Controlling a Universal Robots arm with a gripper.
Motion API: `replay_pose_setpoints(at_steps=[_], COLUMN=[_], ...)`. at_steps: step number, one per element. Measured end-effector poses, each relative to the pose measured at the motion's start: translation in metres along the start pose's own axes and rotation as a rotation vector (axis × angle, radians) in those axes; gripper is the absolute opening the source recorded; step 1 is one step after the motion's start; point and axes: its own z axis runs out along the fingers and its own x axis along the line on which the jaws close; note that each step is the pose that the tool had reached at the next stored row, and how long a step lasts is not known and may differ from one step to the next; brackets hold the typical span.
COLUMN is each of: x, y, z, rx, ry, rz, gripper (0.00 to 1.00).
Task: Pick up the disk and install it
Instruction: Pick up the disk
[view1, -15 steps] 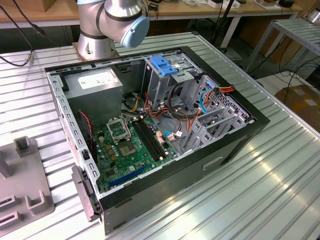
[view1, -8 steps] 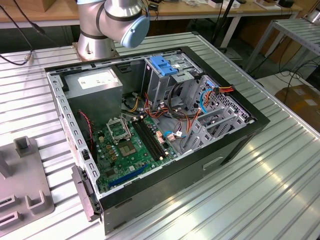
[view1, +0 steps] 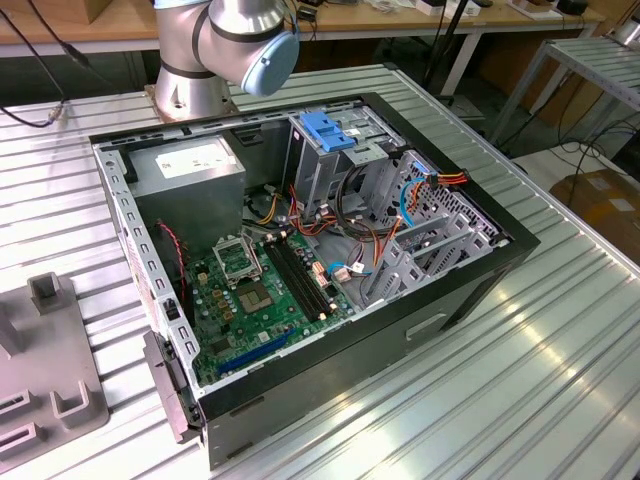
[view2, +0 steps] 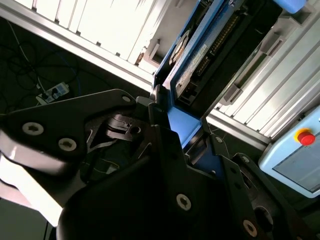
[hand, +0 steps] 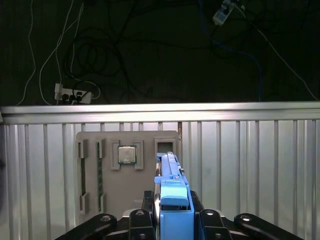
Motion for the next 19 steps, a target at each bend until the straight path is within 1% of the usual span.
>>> replay_pose_setpoints(at_steps=[6, 9, 19], x=[0.0001, 0.0002, 0.0005], y=[-0.0001, -0.0002, -0.0004], z=[-0.0054, -0.0101, -0.022], rx=[-0.0001, -0.0001, -0.0001], ry=[0.0, 0.0, 0.0], rz=[0.0, 0.0, 0.0], gripper=[0.37, 0.37, 0.37])
